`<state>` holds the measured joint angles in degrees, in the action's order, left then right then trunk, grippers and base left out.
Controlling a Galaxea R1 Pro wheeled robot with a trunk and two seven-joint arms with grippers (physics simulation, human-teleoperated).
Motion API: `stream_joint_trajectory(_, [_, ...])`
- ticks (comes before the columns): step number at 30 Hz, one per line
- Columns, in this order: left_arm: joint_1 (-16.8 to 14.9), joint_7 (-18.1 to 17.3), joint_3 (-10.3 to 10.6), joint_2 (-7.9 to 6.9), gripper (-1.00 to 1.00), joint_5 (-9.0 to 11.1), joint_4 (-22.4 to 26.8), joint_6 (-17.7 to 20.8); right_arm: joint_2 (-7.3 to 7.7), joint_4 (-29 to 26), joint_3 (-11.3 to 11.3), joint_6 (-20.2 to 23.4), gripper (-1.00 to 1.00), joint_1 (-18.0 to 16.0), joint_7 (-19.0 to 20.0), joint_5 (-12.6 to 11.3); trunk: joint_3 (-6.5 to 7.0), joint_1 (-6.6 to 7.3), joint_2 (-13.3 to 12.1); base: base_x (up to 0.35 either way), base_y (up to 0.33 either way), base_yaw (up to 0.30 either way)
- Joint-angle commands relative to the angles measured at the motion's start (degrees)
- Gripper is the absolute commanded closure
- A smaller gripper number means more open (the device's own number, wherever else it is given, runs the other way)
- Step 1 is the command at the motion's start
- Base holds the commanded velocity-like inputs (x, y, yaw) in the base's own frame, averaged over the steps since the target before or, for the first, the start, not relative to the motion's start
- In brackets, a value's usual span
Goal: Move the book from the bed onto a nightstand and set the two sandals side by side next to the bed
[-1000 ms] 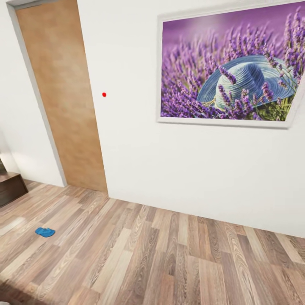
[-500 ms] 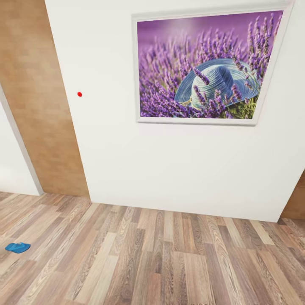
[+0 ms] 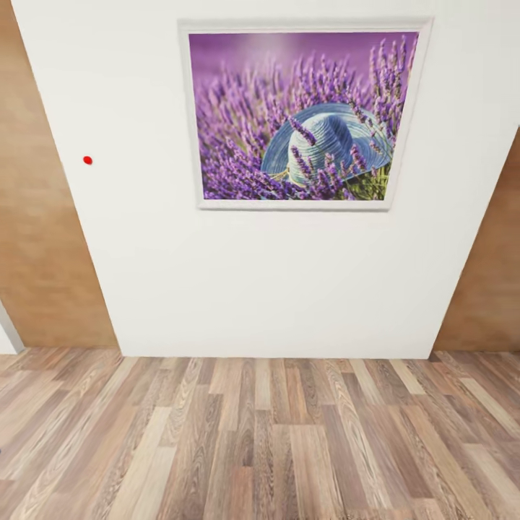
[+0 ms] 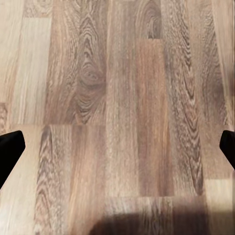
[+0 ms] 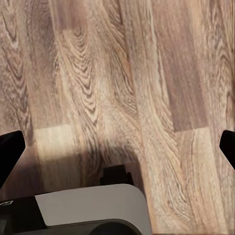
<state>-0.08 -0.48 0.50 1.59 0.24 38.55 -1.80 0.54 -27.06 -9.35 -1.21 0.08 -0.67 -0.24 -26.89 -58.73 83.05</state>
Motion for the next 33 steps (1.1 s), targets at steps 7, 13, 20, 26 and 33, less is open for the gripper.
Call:
stream_joint_trajectory(7, [0.0, 0.0, 0.0, -0.01, -1.00, 0.0, 0.0, -0.1, -0.02, 0.0, 0.0, -0.1, -1.00, 0.0, -0.1, 0.0, -0.04, 0.00, 0.0, 0.000, 0.000, -0.284])
stream_joint_trajectory(13, [0.0, 0.0, 0.0, -0.01, -1.00, 0.0, 0.0, -0.1, -0.02, 0.0, 0.0, -0.1, -1.00, 0.0, -0.1, 0.0, -0.04, 0.00, 0.0, 0.000, 0.000, -0.284])
stream_joint_trajectory(20, [0.0, 0.0, 0.0, -0.01, -1.00, 0.0, 0.0, -0.1, -0.02, 0.0, 0.0, -0.1, -1.00, 0.0, -0.1, 0.0, -0.04, 0.00, 0.0, 0.000, 0.000, -0.283])
stream_joint_trajectory(26, [0.0, 0.0, 0.0, -0.01, -1.00, 0.0, 0.0, -0.1, -0.03, 0.0, 0.0, -0.1, -1.00, 0.0, -0.1, 0.0, -0.04, 0.00, 0.0, 0.000, 0.000, -0.283])
stream_joint_trajectory(33, [0.0, 0.0, 0.0, -0.01, -1.00, 0.0, 0.0, -0.1, -0.03, 0.0, 0.0, -0.1, -1.00, 0.0, -0.1, 0.0, -0.04, 0.00, 0.0, 0.000, 0.000, -0.284])
